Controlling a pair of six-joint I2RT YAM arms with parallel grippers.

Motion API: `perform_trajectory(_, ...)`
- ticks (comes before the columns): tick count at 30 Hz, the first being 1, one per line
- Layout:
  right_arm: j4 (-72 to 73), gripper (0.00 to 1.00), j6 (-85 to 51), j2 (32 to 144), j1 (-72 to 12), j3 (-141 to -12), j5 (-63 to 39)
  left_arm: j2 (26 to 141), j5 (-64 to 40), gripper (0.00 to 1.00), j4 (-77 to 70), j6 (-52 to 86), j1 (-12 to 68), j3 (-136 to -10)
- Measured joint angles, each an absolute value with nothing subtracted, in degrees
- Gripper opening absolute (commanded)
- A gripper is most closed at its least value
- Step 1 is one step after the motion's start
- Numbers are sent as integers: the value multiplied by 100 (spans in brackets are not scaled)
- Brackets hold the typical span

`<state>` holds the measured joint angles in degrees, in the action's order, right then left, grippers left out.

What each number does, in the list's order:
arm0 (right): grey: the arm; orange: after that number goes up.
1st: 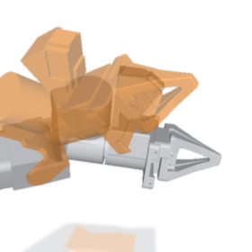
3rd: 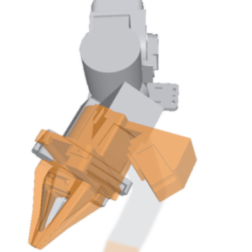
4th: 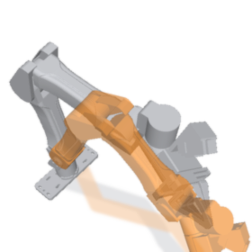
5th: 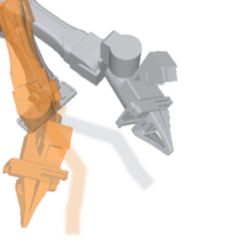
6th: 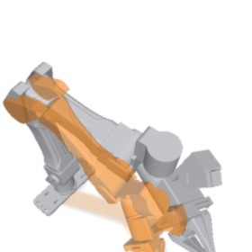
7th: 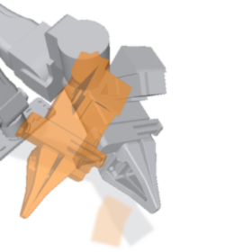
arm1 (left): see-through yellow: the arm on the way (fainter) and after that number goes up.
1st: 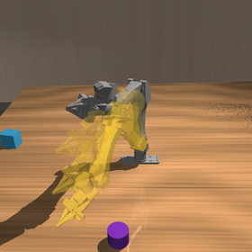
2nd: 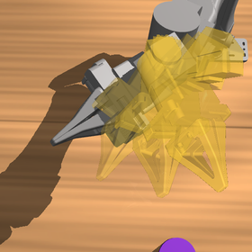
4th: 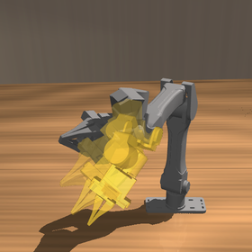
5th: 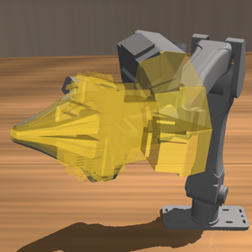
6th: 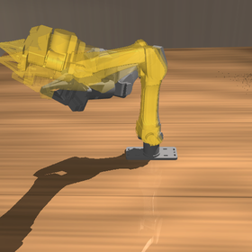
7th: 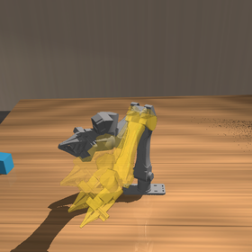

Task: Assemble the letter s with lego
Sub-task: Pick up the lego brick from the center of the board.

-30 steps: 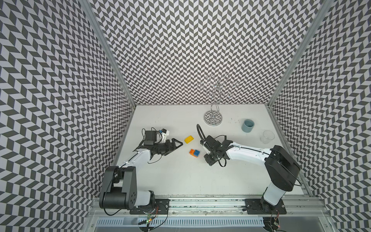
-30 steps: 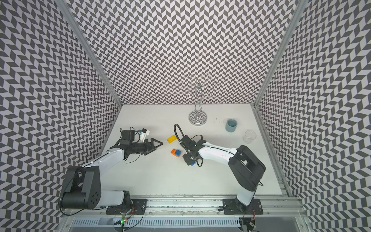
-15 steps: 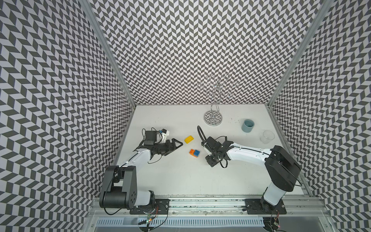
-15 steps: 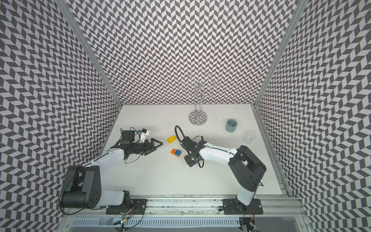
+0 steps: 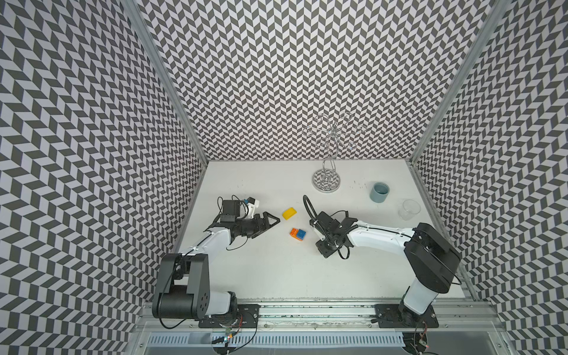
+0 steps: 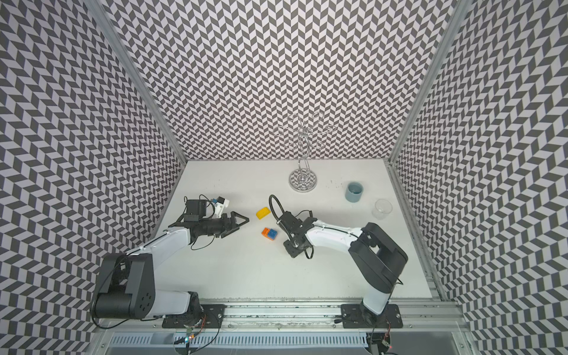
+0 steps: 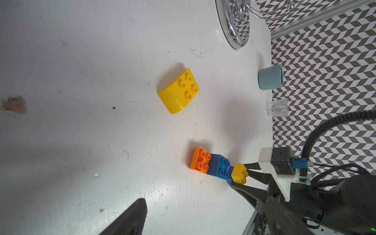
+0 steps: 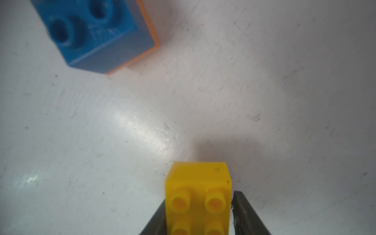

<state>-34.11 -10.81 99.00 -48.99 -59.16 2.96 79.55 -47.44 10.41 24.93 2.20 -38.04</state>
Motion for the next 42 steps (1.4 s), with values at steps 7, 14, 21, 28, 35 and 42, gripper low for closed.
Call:
perform_trajectory(7, -3129, 42, -1151, 9690, -4899, -5612, 301, 7972, -4740, 93, 1039, 2491, 220, -3804)
perform_trajectory(14, -2971, 32, -1201, 9686, -4899, -5516, 307, 8068, -4737, 93, 1041, 2491, 220, -3804)
perform_trajectory(21, -2825, 28, -1122, 9260, -4899, -5317, 298, 8068, -4735, 93, 1039, 2467, 220, -3804)
perform_trajectory(28, -2519, 27, -762, 8276, -4871, -5297, 60, 8075, -4729, 93, 1026, 2427, 285, -3806)
perform_trajectory(35, -2696, 26, -283, 8840, -4821, -6217, -287, 8239, -4751, 92, 755, 2571, 528, -3815)
perform_trajectory(42, -3004, 26, 239, 9863, -4818, -7382, -548, 8346, -4779, 92, 397, 2869, 489, -3815)
